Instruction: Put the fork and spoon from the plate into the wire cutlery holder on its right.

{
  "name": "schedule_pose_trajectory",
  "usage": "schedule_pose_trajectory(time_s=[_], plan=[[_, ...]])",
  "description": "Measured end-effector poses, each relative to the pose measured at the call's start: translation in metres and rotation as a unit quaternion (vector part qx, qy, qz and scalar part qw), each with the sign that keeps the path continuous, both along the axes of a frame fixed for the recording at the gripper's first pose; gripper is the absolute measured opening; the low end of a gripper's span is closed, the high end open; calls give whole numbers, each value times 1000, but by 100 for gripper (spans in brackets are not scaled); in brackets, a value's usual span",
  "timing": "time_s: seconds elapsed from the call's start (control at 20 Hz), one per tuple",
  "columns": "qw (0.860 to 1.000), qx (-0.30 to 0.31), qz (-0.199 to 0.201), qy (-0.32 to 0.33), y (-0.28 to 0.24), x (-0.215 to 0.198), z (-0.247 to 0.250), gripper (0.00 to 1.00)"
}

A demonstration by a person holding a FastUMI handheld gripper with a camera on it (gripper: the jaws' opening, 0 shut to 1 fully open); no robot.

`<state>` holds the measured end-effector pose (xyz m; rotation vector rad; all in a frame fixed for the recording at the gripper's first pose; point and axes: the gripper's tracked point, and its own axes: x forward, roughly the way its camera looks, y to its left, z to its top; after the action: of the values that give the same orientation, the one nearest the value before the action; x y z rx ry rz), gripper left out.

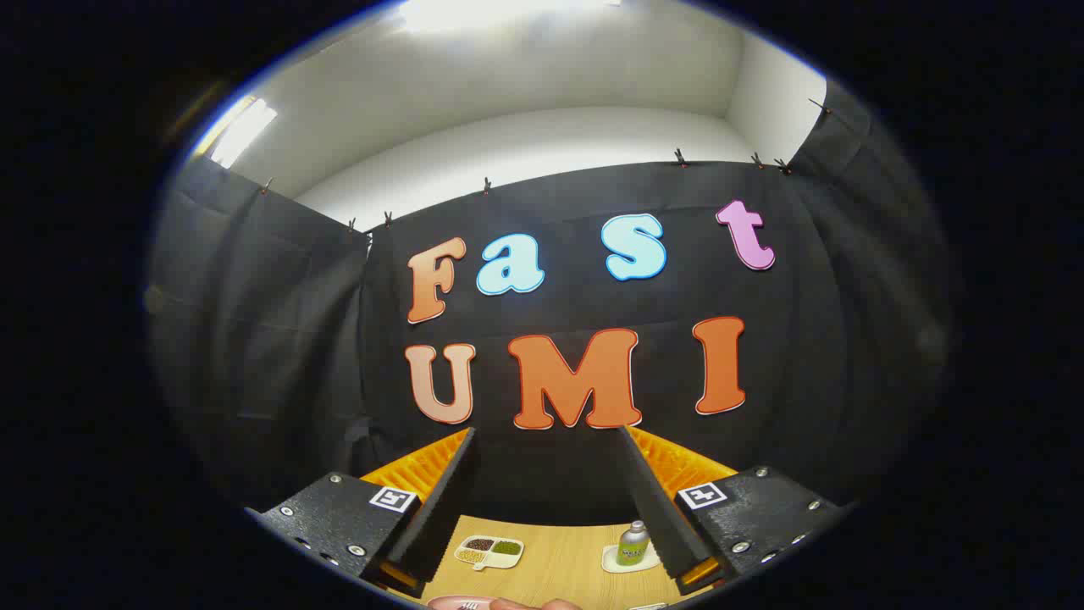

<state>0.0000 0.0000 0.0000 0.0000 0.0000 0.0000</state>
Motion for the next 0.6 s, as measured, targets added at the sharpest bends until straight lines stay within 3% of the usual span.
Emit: schedule_pose_trajectory(time_s=[0.35, 0.6], plan=[[1000, 11, -13, -23, -12, -11, 5, 97], [1000, 8, -29, -1, -21, -14, -6, 96]])
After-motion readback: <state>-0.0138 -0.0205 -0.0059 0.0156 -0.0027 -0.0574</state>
